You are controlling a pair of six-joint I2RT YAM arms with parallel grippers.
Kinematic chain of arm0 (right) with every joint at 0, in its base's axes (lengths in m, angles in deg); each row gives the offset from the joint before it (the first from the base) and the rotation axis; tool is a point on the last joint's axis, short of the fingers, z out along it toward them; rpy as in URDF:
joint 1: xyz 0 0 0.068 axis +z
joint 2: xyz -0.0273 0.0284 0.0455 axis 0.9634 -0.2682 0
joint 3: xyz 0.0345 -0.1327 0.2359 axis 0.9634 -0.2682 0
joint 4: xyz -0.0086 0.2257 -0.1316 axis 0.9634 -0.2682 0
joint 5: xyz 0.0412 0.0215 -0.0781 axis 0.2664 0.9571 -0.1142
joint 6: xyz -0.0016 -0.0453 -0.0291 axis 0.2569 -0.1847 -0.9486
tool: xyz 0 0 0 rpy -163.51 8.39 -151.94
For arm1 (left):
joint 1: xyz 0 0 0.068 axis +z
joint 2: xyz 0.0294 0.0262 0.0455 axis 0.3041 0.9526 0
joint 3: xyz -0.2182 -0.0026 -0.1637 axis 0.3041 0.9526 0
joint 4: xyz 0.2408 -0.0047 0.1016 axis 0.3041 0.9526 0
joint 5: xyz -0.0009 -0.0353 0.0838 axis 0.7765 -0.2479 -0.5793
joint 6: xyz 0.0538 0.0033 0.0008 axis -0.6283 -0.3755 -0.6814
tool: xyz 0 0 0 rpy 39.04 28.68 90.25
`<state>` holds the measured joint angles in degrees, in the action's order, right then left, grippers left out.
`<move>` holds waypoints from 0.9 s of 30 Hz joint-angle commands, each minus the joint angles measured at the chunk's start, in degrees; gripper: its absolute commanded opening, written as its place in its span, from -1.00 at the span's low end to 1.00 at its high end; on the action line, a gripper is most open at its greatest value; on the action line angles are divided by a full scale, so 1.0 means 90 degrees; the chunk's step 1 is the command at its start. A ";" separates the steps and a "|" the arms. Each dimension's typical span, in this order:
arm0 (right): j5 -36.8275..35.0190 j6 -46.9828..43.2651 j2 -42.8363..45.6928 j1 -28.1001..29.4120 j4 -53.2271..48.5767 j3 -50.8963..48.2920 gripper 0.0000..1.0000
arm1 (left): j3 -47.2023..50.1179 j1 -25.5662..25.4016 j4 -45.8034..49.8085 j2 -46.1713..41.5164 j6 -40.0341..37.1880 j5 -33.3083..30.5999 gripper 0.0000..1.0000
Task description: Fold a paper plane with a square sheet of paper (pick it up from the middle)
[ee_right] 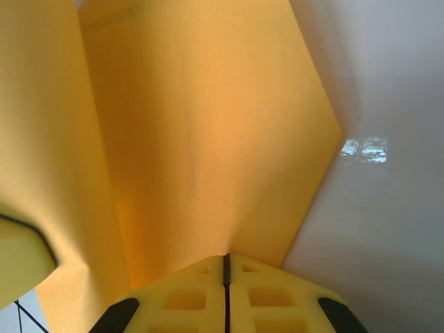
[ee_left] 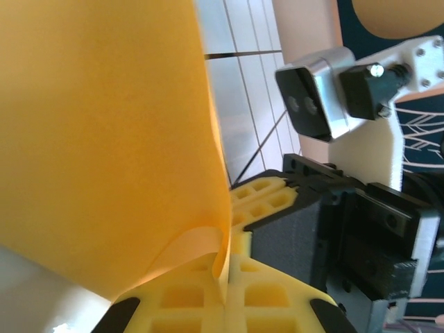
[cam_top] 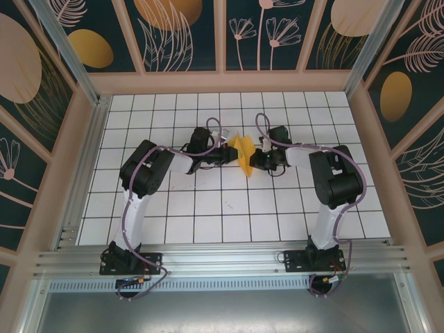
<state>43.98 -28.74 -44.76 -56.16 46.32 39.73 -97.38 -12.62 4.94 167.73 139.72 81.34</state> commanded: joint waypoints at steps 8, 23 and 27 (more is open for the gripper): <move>-0.0408 0.0049 -0.0277 0.0124 -0.0328 -0.0025 -0.79 | -0.0139 -0.0024 -0.0007 0.0244 0.0019 -0.0252 -1.00; -0.0522 0.0121 -0.0179 0.0146 -0.0312 -0.0031 -0.77 | -0.0237 -0.0205 0.0742 0.0349 -0.0186 -0.0971 -1.00; -0.0533 0.0118 -0.0105 0.0137 -0.0286 -0.0016 -0.77 | -0.0197 -0.0211 0.0758 0.0332 -0.0278 -0.0923 -1.00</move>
<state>42.43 -28.31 -44.85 -55.46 46.40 40.06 -99.18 -13.91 8.24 169.22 140.24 75.85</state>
